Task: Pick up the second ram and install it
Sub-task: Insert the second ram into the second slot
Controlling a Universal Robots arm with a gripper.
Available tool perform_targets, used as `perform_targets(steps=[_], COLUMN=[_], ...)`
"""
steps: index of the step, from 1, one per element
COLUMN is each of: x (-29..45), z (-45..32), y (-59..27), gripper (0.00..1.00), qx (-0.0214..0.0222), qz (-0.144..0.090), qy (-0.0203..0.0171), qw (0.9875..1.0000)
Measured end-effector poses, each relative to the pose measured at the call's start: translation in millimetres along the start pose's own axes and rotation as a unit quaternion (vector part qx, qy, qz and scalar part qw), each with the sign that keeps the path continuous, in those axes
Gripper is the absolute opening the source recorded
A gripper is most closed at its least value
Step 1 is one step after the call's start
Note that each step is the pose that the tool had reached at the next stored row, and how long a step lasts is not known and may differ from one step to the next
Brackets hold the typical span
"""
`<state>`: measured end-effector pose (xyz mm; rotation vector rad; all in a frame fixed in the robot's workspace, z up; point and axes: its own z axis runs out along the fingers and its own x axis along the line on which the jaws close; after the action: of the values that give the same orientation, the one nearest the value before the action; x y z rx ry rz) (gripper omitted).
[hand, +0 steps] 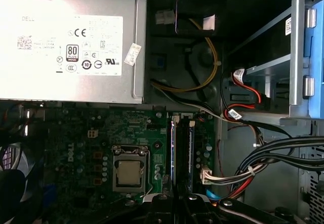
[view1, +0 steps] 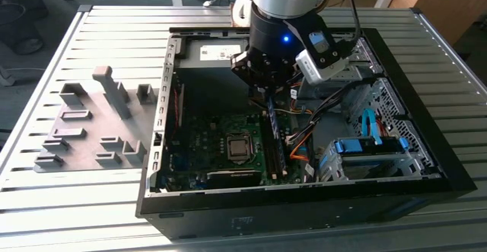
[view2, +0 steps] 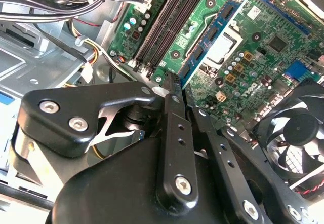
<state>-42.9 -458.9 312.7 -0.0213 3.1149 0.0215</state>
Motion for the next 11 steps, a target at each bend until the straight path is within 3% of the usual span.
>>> perform_targets(steps=[2,11], x=[0.1,0.1], z=[4.9,7.9], y=[-0.1,-0.1], gripper=[0.14,0.14], qx=[0.0001,0.0], qz=[0.001,0.002], qy=[0.0,-0.0001], qw=[1.0,1.0])
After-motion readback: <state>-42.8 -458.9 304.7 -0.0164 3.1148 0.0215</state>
